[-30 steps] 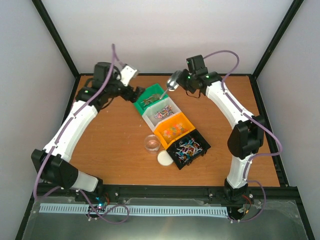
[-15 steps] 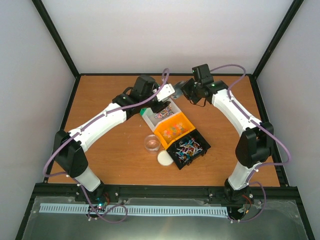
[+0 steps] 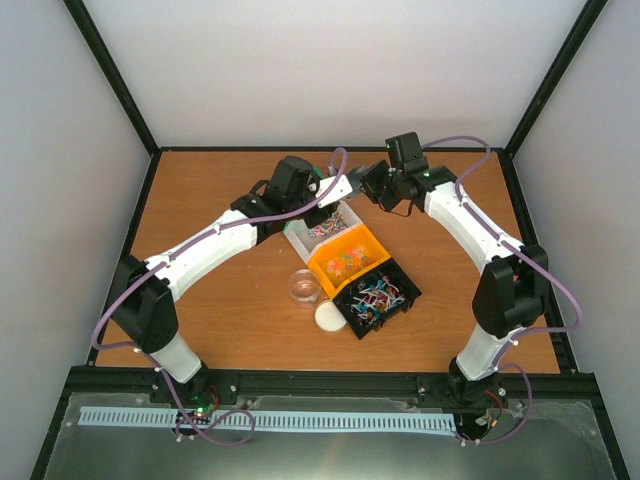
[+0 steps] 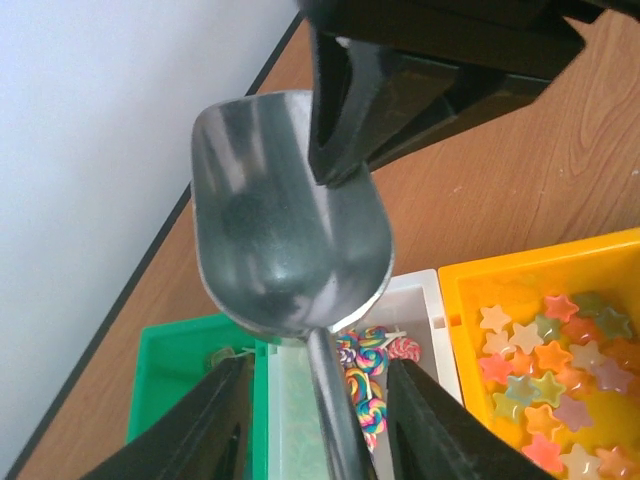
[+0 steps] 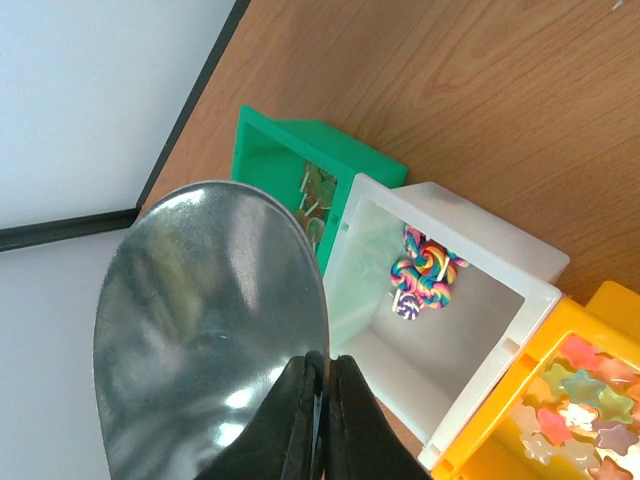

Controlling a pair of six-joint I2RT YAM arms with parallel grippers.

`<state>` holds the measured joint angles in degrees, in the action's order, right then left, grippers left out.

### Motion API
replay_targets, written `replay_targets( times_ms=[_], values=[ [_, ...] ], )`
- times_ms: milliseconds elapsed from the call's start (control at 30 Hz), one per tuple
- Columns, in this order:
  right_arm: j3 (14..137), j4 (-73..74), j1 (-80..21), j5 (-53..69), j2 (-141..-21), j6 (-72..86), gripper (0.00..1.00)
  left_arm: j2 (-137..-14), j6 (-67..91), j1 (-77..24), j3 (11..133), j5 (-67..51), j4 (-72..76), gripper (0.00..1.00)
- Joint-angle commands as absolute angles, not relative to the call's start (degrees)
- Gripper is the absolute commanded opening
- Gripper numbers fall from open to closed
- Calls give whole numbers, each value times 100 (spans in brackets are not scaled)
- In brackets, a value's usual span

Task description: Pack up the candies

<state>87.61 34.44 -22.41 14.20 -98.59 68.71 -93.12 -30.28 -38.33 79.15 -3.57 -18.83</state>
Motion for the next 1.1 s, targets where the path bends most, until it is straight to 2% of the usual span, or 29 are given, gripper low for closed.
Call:
replay_targets(
  times_ms=[0,167,367,533,633,733,933,1067],
  values=[
    [8657,3233,-2206,1719,-9712,7036,3,-9321,-3169,-3840,7917,-325,-1565,37],
    [8516,3103,-2206,1879,-9691,7110,3,-9379,-3174,-3843,7944,-315,-1563,27],
    [8349,2908,-2206,1936,-9594,7115,4,-9336,-3118,-3841,7952,-423,-1738,2],
    [8101,2418,-2085,1935,-9445,6513,57,-9139,-2791,-3835,7927,-398,-2114,1],
    [8033,2161,-1953,1767,-9354,5664,82,-8966,-2545,-3807,7858,-334,-2333,1],
    [8089,2058,-1768,1956,-9349,4446,99,-8823,-2229,-3692,7889,-370,-2642,1],
    [8250,2726,-1583,2497,-9337,2028,100,-8579,-1888,-3621,8196,-715,-3895,1],
    [7772,3038,-1549,2695,-8994,741,100,-8457,-1831,-3629,8507,-1252,-4877,1]
  ],
)
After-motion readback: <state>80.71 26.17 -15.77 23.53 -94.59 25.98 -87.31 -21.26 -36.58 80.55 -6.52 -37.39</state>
